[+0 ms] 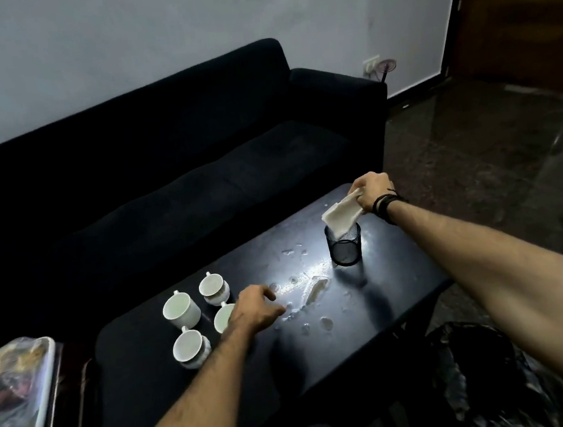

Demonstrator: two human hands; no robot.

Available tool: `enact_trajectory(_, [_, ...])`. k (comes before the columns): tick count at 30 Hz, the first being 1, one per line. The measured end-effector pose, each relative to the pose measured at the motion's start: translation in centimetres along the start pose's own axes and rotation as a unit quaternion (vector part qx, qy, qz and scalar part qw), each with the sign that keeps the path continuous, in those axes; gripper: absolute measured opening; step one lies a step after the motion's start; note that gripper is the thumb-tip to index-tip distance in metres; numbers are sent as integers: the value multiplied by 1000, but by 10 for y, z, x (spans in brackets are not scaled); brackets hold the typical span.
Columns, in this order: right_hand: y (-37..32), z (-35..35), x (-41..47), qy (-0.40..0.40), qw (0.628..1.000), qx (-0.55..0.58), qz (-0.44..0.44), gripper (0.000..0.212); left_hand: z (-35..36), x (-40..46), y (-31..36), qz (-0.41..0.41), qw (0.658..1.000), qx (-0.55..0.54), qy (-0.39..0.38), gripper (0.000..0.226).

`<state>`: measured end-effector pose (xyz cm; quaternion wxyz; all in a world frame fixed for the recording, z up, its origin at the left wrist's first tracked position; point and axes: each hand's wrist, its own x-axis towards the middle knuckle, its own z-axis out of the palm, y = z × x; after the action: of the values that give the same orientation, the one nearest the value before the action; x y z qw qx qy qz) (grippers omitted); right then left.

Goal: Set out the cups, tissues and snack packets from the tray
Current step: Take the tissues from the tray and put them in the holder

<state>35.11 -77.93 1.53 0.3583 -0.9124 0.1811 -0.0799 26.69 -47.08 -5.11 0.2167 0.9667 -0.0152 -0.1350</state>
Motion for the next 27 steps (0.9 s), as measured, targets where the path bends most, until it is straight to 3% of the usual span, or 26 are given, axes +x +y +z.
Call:
enact_trajectory(4, [0,-4,17,14,1000,-11,-16,32,7,11,-6,-5,1000,6,-6,37])
enact_trajectory(10, [4,9,30,-105,990,-85,-27,26,21,25,-6,3,1000,7,-6,33])
enact_trajectory(15, [11,49,26,-123,971,-183,-92,44,27,31,-6,23,1000,15,-10,32])
enact_trajectory(18, [16,63,23,-145,963,-204,-103,37,27,36,-16,24,999,29,-8,31])
enact_trajectory(22, [23,75,20,-92,962,-229,-118,31,28,38,-30,16,999,32,-6,33])
enact_trajectory(24, [25,79,19,-29,956,-265,-125,43,29,37,-34,12,999,32,-4,34])
enact_trajectory(27, [27,82,17,-16,954,-281,-103,75,32,36,-36,7,1000,30,-3,33])
